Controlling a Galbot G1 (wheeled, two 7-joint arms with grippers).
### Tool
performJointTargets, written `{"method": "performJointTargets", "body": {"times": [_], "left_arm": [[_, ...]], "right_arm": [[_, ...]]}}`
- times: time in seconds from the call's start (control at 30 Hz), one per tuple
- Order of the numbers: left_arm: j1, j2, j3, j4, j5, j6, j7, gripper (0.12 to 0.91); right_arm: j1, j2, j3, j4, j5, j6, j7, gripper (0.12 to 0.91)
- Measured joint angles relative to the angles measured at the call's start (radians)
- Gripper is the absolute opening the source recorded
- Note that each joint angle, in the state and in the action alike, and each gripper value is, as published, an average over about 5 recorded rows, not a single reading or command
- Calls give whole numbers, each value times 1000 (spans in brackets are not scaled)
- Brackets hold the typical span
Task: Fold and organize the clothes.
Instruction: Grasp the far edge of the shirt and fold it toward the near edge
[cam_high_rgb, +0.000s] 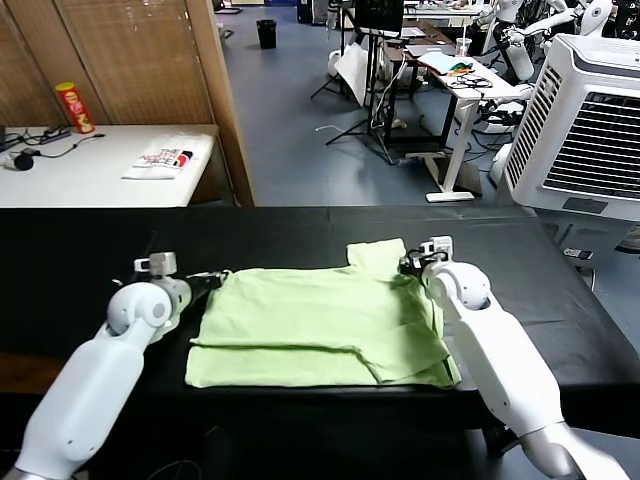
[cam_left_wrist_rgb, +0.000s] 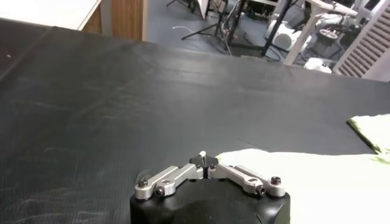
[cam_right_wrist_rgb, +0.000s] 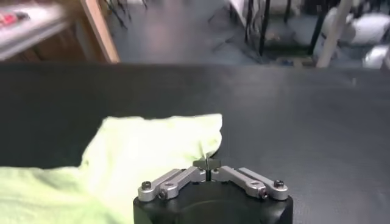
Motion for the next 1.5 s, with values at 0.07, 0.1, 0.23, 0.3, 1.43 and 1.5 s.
{"method": "performJointTargets", "body": {"times": [0.07,0.1,0.23,0.3,1.43,1.5], "left_arm": [[10,6,-11,-16,-2,-9,-2,126],[16,11,-17,-26,-4,-14,-2,126],[53,28,-42,-82,-11,-30,-4,126],[77,38,-56,-114,-13,-36,-4,126],[436,161,-289,-474,-27,-67,-17,126],[459,163,-303,-487,-26,-68,-16,126]], "right_arm": [[-17,-12,8,31,-8,28,-12,122],[-27,-18,12,49,-11,38,-16,122],[-73,-43,33,122,-12,55,-30,122],[-101,-56,47,159,-12,59,-39,122],[-372,-199,159,440,-7,-21,-13,122],[-389,-208,158,469,-6,-37,-2,122]]}}
